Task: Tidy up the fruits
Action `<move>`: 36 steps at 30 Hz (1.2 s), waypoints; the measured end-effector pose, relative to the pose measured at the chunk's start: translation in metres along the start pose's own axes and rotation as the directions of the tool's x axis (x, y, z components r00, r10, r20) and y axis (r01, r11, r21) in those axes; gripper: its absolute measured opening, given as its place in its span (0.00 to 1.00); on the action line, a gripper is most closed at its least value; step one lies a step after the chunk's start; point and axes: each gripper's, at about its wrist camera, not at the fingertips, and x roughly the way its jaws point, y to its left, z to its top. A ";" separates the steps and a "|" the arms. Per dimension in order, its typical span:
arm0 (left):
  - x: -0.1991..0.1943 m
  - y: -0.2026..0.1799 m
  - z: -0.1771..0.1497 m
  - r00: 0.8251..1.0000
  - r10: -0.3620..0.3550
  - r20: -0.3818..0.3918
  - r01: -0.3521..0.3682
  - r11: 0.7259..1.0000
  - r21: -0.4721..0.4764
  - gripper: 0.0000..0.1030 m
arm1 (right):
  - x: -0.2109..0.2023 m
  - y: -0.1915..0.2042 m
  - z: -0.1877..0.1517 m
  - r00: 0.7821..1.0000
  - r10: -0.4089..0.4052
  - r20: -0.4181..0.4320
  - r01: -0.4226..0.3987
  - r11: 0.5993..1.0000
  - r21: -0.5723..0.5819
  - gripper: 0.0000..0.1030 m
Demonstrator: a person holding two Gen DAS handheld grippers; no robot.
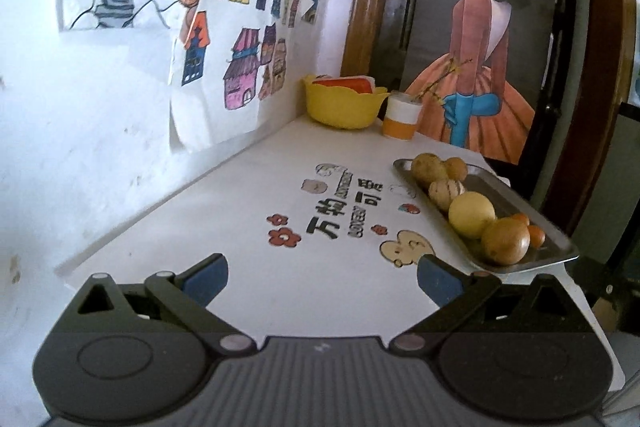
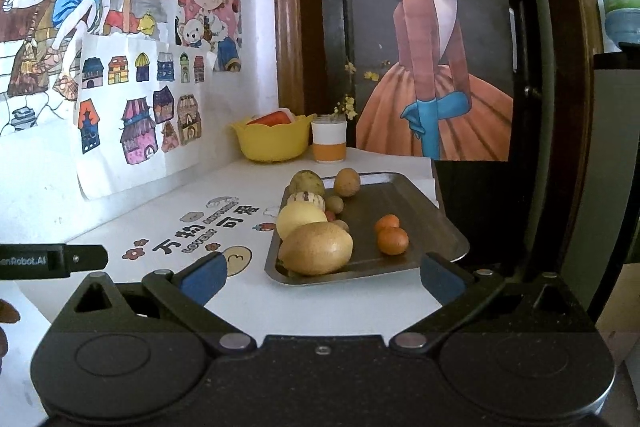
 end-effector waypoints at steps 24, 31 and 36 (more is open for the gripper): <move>-0.007 0.002 -0.013 1.000 0.016 0.007 -0.016 1.000 0.016 0.99 | 0.001 0.004 -0.007 1.000 0.022 -0.019 -0.022 1.000 -0.006 0.99; -0.007 0.003 -0.013 1.000 0.018 0.004 -0.018 1.000 0.010 0.99 | 0.001 0.006 -0.007 0.999 0.026 -0.022 -0.026 1.000 -0.008 0.99; -0.007 0.003 -0.013 1.000 0.018 0.005 -0.018 1.000 0.011 0.99 | 0.001 0.006 -0.007 0.999 0.026 -0.021 -0.026 1.000 -0.007 0.99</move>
